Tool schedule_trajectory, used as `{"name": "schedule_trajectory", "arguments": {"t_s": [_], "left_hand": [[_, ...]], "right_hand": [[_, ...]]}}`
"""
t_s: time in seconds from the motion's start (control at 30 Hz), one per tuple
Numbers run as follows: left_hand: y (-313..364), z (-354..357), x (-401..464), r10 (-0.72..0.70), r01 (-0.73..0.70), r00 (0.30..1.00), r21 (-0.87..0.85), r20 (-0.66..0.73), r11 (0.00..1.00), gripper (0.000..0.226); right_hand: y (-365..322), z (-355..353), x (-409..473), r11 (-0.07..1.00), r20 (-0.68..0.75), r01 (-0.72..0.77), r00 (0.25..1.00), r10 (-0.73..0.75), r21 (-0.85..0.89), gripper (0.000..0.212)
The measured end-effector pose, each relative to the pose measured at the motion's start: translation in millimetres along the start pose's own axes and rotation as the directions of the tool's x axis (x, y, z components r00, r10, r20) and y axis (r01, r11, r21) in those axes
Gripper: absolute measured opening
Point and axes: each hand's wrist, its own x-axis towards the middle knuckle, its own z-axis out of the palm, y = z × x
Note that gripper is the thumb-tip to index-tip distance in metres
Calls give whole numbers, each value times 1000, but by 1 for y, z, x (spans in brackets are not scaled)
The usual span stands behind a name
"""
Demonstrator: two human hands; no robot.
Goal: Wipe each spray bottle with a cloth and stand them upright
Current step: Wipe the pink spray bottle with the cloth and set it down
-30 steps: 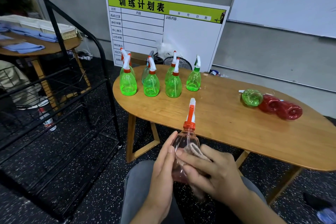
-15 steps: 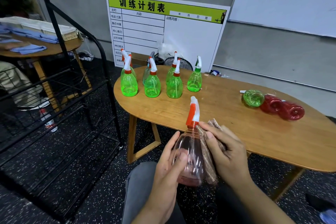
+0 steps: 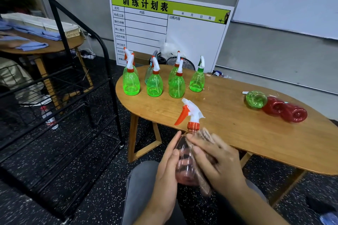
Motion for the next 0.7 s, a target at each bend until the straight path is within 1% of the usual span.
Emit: {"name": "schedule_trajectory", "arguments": {"t_s": [0.07,0.13,0.17,0.2,0.23,0.27,0.3,0.37,0.43,0.47,0.5,0.57,0.63,0.7], "left_hand": [[1,0,0,-8,8,1000,3,-25,1000,43],[2,0,0,-19,19,999,-2,-29,1000,46],[1,0,0,-23,23,999,-4,-27,1000,44],[1,0,0,-30,30,999,-3,-23,1000,42],[0,1,1,-40,41,999,4,-27,999,42],[0,2,1,-51,52,998,16,-35,999,41],[-1,3,1,-59,60,997,27,-44,998,39],[0,5,1,-51,53,997,40,-50,998,39],[1,6,0,-47,49,997,43,-56,998,41],[2,5,1,-45,47,997,35,-61,998,42],[2,4,1,-46,48,997,21,-63,999,43],[1,3,2,-53,53,996,3,-66,999,46],[2,1,2,-70,69,995,-13,-70,998,44],[-1,0,2,-79,77,994,-28,-81,997,41]], "right_hand": [[-2,0,-11,976,101,201,976,-192,-89,30],[0,-3,-20,910,206,387,912,-355,-149,31],[0,-6,-20,884,238,437,887,-395,-164,31],[0,-9,-18,874,244,456,879,-411,-171,30],[0,-11,-13,879,226,444,887,-403,-175,28],[-1,-12,-7,900,190,399,911,-367,-174,27],[0,-12,0,931,140,324,943,-303,-169,28],[2,-12,12,984,39,120,993,-115,-133,32],[7,-9,17,996,-4,-47,999,46,-82,33],[8,-8,17,994,-11,-82,997,82,-76,33],[8,-6,16,993,-16,-87,996,86,-82,34],[2,-3,12,996,-8,-35,999,34,-80,34],[-5,-2,4,992,37,88,996,-85,-95,31],[-9,-2,-7,955,138,262,960,-243,-138,29]]}}
